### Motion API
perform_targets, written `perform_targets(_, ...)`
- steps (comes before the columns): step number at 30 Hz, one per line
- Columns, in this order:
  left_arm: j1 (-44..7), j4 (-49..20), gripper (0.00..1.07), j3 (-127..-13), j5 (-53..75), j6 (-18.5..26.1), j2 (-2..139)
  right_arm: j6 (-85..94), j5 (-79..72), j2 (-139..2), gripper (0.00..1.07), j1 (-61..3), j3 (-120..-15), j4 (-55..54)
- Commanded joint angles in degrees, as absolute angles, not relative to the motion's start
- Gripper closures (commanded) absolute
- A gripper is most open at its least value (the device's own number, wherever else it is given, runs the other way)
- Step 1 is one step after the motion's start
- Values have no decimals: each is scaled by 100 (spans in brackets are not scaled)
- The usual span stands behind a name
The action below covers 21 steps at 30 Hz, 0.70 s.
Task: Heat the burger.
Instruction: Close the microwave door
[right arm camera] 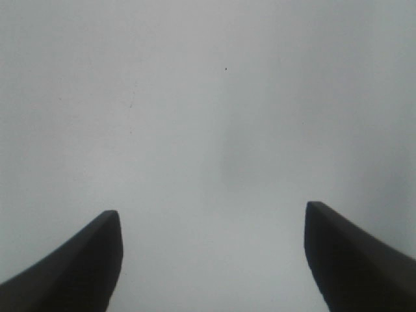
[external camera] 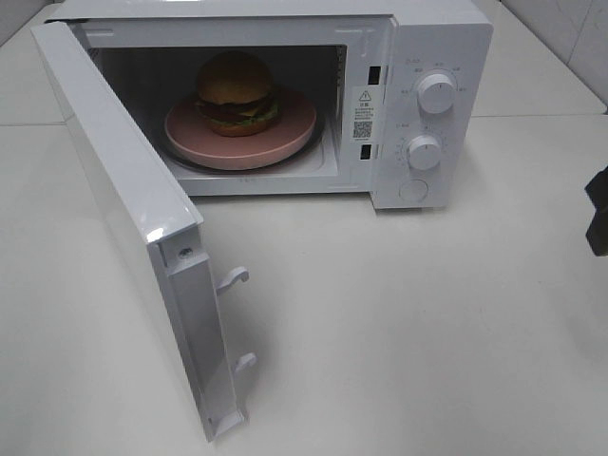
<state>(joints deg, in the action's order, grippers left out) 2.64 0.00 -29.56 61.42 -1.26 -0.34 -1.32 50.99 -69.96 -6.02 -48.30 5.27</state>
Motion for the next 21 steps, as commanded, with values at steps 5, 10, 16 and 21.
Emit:
perform_targets(5, 281, -34, 4, -2962, 6136, -132, -109, -189, 5202, -5764, 31, -567, -4223, 516)
perform_targets(10, 281, -34, 4, -2962, 6136, -132, -109, -189, 5202, -5225, 31, -567, -4005, 498)
perform_targets(16, 281, -34, 4, -2962, 6136, -132, -109, -120, 5512, -4412, 31, -567, -3701, 498)
perform_targets(21, 281, -34, 4, -2962, 6136, -132, -109, -103, 5414, -3776, 31, -567, -3512, 498)
